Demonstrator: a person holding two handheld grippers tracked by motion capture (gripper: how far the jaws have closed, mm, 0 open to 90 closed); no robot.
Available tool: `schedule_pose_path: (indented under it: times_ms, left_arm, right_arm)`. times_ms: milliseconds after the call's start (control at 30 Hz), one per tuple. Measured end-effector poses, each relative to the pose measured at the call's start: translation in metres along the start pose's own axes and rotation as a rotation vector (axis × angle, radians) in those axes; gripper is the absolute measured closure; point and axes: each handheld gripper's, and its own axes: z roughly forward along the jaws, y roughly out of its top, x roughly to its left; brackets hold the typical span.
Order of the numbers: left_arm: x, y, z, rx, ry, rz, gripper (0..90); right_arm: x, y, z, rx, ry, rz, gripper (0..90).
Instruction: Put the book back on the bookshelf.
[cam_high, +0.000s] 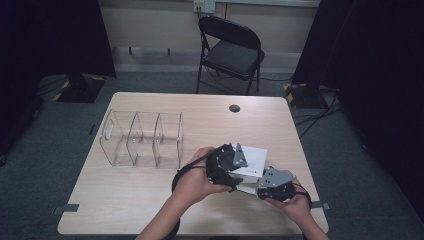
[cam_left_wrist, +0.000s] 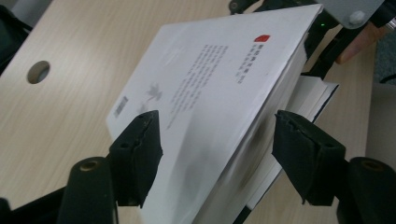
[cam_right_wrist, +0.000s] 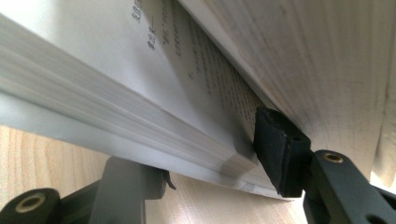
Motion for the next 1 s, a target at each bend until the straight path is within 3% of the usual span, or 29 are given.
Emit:
schedule_pose_path:
  times_ms: [33,167,267,333,500,700,833,1000]
  left_arm:
    - [0.002,-0.004,-0.003,-0.001,-0.01,-0.022,30.7]
    - [0.003,-0.014,-0.009,0.011,-0.013,-0.035,29.0]
    - [0.004,-0.028,-0.015,-0.019,-0.031,-0.066,28.2]
    - [0.005,-0.043,-0.02,-0.036,-0.028,-0.088,28.2]
    - [0.006,-0.063,-0.023,-0.053,-0.003,-0.119,27.2]
    - [0.007,-0.087,-0.01,-0.024,-0.008,-0.163,26.5]
    - [0.01,-0.111,0.009,-0.018,-0.026,-0.233,26.2]
    - [0.007,-0.128,0.028,0.017,-0.038,-0.268,25.7]
  right_arm:
    - [0.0,0.0,0.0,0.0,-0.001,0.003,49.1]
    - [-0.003,0.001,-0.001,0.001,0.01,0.013,49.1]
    - [-0.006,0.002,-0.001,0.005,0.019,0.021,49.1]
    - [-0.007,0.003,-0.002,0.005,0.023,0.025,49.1]
    - [-0.011,0.004,-0.003,0.005,0.037,0.048,49.1]
    - [-0.016,0.006,-0.007,0.008,0.065,0.074,49.3]
    - [-0.016,0.006,-0.011,0.008,0.084,0.081,49.3]
    - [-0.017,0.007,-0.015,0.014,0.103,0.09,49.5]
